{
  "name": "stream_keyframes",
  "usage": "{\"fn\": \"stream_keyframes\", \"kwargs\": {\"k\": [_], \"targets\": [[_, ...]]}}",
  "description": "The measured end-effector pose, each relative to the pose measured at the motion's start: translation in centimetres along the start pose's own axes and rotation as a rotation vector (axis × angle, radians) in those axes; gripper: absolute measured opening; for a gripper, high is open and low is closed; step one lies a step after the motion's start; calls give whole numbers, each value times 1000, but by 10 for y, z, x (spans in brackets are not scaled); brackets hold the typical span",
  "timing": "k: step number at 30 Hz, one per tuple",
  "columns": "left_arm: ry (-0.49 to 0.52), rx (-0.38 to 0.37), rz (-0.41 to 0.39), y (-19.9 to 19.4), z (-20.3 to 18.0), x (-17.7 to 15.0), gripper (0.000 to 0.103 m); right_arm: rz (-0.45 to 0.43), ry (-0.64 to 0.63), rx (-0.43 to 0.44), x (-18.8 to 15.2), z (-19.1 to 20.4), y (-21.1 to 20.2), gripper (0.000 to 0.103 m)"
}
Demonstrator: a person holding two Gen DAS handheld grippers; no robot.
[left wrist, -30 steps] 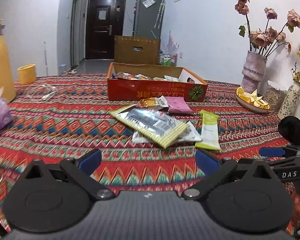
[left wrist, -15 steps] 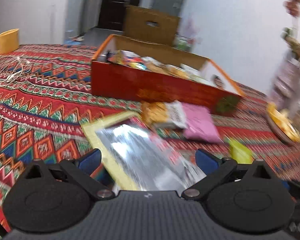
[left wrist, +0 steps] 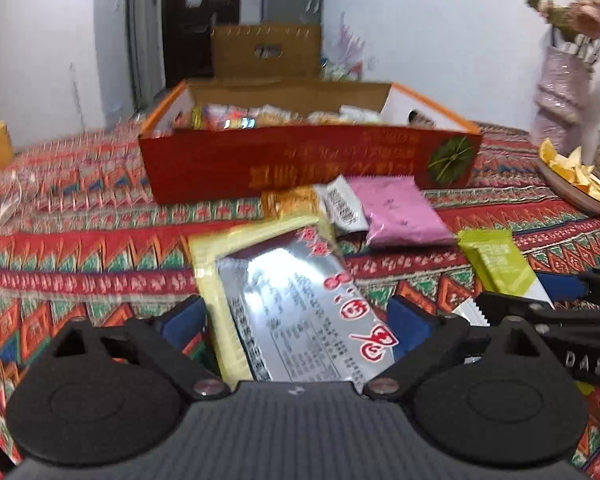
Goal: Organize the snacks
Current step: 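Grasp a silver-red packet with the left tool while the right tool grasps a green bar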
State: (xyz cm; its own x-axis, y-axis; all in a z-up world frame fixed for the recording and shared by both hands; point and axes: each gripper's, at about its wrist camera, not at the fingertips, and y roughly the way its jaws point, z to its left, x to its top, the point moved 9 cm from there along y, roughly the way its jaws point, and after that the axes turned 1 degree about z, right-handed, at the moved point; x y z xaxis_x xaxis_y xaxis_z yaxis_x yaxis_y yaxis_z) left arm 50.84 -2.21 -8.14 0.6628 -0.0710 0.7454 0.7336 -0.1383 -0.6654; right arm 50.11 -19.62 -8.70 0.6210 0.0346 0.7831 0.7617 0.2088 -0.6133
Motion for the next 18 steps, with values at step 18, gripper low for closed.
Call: {"fn": "stream_keyframes", "kwargs": {"k": [18], "targets": [[-239, -55, -155, -172, 37, -51, 58, -29, 12, 39, -65, 12, -121, 36]]}}
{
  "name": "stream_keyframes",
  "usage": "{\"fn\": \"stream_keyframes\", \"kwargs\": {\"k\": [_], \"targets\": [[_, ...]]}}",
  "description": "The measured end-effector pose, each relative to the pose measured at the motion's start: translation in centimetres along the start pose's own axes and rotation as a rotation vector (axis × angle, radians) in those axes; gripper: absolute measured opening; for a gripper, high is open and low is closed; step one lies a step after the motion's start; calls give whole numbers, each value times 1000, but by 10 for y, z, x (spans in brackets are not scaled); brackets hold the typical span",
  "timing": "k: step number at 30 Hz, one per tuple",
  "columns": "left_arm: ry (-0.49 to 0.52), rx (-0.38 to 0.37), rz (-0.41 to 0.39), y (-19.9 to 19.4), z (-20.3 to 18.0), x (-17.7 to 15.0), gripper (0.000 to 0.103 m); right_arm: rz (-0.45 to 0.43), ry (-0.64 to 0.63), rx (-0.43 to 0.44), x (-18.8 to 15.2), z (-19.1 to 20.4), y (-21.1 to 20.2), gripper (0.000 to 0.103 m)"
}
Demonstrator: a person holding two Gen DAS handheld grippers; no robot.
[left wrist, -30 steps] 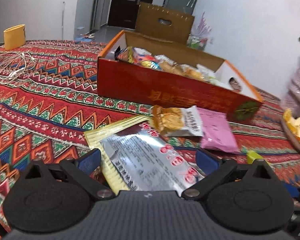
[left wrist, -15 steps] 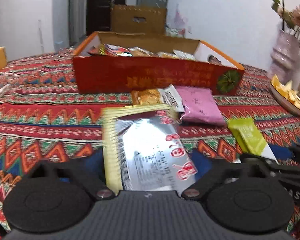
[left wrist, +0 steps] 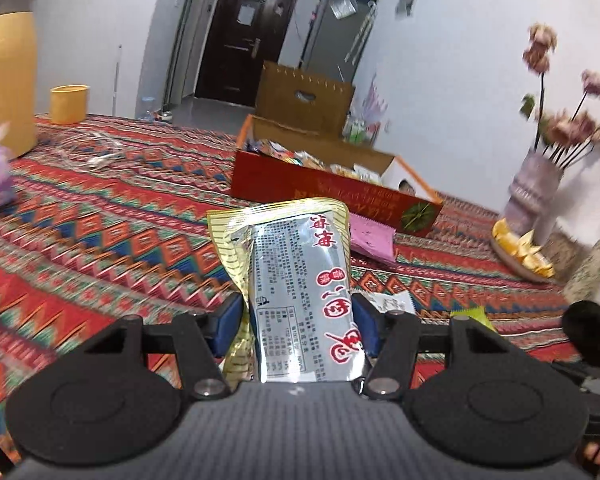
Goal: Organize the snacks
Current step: 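Grasp a silver-red packet with the left tool while the right tool grasps a green bar, then lift both held packets and carry them over the cardboard box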
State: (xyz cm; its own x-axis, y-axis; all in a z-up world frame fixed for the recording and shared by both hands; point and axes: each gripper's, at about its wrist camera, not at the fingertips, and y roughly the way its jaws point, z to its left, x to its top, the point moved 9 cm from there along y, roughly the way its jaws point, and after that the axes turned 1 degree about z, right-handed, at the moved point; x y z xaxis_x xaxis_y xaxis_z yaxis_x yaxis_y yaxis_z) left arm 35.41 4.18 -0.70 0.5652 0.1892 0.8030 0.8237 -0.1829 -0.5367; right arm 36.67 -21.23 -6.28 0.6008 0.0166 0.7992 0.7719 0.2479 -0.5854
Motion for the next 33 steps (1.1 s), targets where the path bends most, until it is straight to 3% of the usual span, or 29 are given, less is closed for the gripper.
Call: {"fn": "stream_keyframes", "kwargs": {"k": [7, 19, 33], "targets": [[25, -19, -47, -64, -4, -20, 50, -26, -21, -8, -18, 8, -52, 36], [66, -66, -133, -124, -22, -31, 47, -103, -26, -17, -26, 15, -111, 36], [86, -91, -169, -138, -30, -24, 47, -159, -47, -41, -17, 14, -124, 36]]}}
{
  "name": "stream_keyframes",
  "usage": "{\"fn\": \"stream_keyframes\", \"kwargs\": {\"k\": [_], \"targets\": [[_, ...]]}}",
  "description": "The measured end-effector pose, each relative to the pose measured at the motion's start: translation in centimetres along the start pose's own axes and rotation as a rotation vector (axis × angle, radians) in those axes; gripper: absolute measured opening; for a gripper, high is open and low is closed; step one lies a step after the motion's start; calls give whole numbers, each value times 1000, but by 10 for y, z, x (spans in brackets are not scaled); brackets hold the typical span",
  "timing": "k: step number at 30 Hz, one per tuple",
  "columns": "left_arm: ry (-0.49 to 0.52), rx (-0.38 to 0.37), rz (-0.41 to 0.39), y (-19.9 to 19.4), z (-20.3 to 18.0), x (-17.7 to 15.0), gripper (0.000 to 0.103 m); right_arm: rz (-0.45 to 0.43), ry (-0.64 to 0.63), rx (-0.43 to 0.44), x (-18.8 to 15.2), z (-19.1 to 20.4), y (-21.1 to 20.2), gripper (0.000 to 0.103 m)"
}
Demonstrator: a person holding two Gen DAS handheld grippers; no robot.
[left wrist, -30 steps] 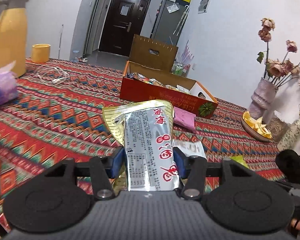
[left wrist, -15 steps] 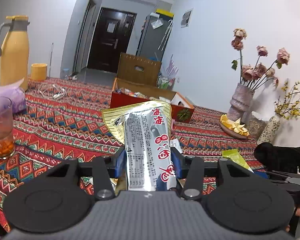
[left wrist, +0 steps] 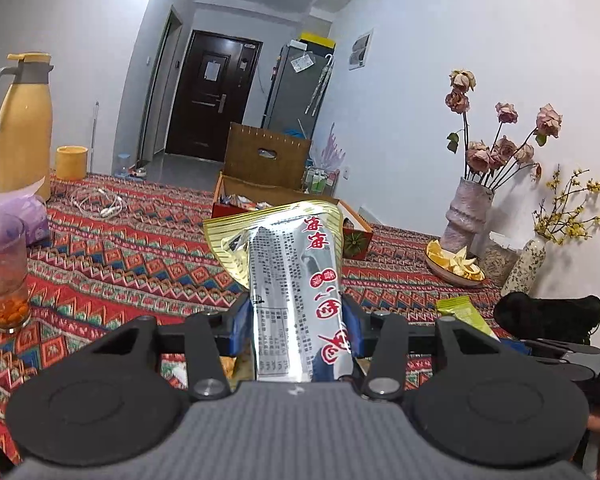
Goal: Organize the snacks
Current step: 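Lift both held packets and carry them over the cardboard box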
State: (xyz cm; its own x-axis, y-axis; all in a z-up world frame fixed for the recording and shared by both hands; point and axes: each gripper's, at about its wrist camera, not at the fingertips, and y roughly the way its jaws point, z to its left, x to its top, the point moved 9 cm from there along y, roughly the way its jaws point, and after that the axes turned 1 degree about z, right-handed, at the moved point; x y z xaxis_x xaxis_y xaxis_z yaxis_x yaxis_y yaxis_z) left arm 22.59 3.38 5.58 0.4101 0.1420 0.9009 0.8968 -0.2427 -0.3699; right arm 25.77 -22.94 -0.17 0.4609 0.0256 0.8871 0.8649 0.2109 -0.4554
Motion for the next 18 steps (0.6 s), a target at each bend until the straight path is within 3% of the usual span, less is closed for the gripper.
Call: {"fn": "stream_keyframes", "kwargs": {"k": [6, 18], "targets": [[10, -28, -26, 20, 3, 30, 47, -35, 1, 42, 27, -4, 14, 36], [146, -66, -150, 89, -10, 134, 47, -148, -55, 96, 145, -29, 81, 36]]}}
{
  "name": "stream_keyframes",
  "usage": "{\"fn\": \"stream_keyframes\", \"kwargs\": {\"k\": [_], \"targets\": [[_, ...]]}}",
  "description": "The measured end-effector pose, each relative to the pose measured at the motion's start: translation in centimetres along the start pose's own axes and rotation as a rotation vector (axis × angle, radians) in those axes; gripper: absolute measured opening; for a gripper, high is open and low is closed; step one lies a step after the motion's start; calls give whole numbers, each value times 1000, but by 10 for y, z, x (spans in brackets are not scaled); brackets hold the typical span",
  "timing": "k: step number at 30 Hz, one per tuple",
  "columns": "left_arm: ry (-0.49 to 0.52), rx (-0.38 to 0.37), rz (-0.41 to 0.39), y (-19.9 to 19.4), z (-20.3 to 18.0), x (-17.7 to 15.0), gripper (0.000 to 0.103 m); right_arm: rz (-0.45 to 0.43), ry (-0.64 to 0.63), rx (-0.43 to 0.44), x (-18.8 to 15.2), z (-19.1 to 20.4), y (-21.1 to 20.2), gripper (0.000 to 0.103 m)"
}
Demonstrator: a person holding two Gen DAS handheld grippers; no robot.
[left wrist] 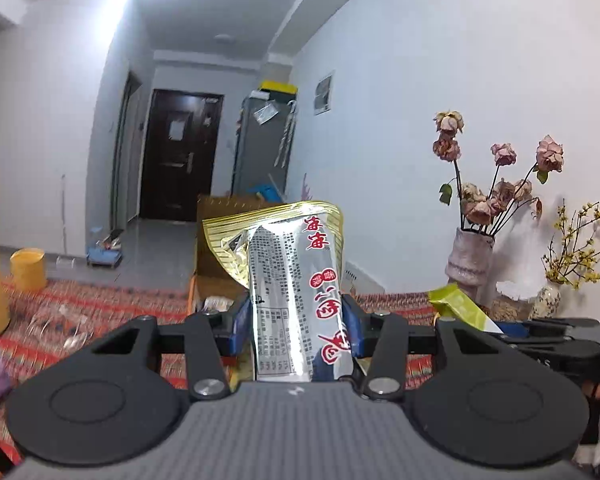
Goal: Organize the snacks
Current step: 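Lift both held packets and carry them over the cardboard box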
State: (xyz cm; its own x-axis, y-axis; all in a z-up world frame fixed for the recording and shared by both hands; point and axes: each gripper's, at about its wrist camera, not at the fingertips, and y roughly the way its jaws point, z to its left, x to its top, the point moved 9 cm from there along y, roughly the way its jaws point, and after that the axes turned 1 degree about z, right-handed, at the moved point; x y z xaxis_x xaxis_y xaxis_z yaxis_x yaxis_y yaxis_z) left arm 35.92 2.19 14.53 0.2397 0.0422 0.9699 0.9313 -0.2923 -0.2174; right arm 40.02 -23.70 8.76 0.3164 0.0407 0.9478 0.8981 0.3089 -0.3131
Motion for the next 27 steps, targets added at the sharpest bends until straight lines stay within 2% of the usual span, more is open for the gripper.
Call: {"fn": "stream_keyframes", "kwargs": {"k": [5, 11, 15, 21, 24, 27], "targets": [[6, -20, 11, 59, 13, 21, 47, -14, -13, 18, 34, -18, 49, 36], [-38, -66, 67, 153, 33, 38, 47, -2, 19, 43, 66, -41, 129, 36], [-46, -70, 117, 217, 44, 39, 47, 26, 43, 50, 75, -51, 186, 36], [-91, -64, 217, 309, 59, 26, 47, 114, 70, 19, 68, -66, 276, 37], [-102, -34, 290, 352, 61, 2, 47, 172, 71, -36, 50, -79, 320, 37], [-108, -43, 366, 383, 60, -32, 48, 220, 100, -85, 24, -93, 356, 40]]}}
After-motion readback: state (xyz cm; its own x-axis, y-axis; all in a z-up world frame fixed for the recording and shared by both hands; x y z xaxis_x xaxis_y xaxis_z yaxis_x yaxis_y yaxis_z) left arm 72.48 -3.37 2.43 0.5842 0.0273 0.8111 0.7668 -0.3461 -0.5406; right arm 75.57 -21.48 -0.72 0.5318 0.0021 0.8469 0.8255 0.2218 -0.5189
